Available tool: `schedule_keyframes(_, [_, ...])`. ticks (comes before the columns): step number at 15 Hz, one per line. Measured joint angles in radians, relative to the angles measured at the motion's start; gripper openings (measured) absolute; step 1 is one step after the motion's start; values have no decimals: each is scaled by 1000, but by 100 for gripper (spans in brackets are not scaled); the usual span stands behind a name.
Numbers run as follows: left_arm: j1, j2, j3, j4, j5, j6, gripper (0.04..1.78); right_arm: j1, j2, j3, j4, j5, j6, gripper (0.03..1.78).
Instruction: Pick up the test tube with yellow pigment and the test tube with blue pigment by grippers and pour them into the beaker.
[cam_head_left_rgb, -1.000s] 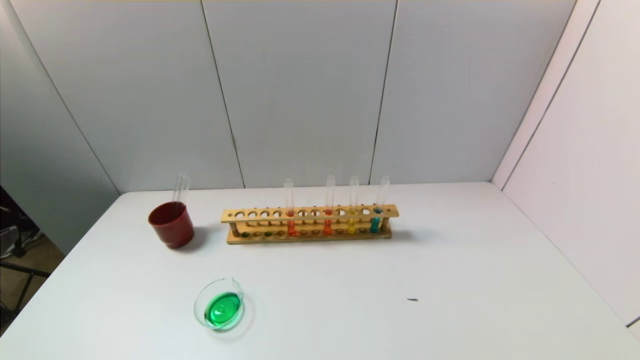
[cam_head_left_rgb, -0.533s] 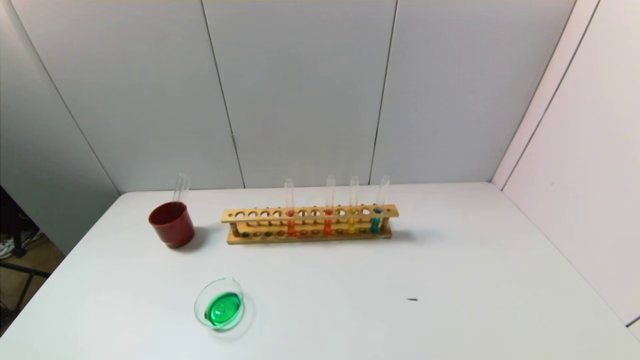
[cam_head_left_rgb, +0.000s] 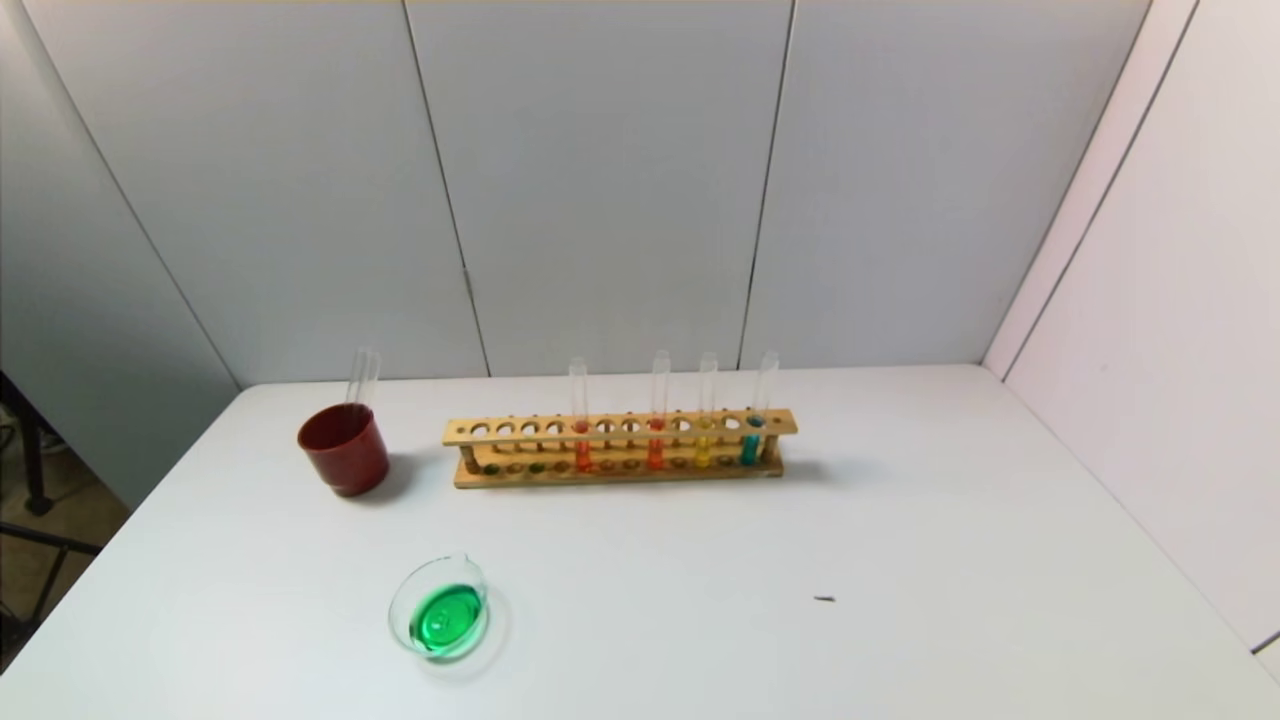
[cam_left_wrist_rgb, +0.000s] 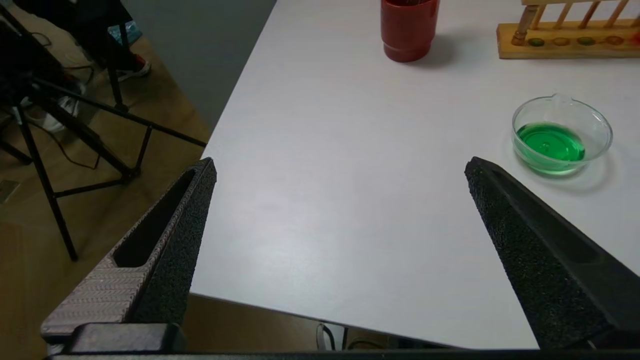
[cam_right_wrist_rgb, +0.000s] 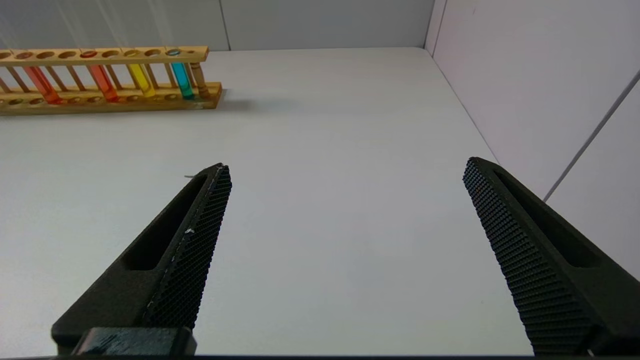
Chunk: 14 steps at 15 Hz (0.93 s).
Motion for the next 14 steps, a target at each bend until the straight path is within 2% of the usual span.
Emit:
schedule_keyframes(2, [6, -63, 85, -38, -64, 29, 175, 0, 0, 0, 0, 0, 0, 170])
schedule_keyframes(6, [8, -127, 282, -331, -244, 40, 175, 0, 0, 0, 0, 0, 0, 170])
schedule_keyframes(7, [8, -133, 307, -365, -282, 33, 175, 0, 0, 0, 0, 0, 0, 170])
schedule_keyframes(11, [6, -140, 331, -381, -276, -54, 175, 0, 0, 0, 0, 0, 0, 170])
schedule_keyframes(14, [6, -141, 332, -385, -273, -61, 175, 0, 0, 0, 0, 0, 0, 170])
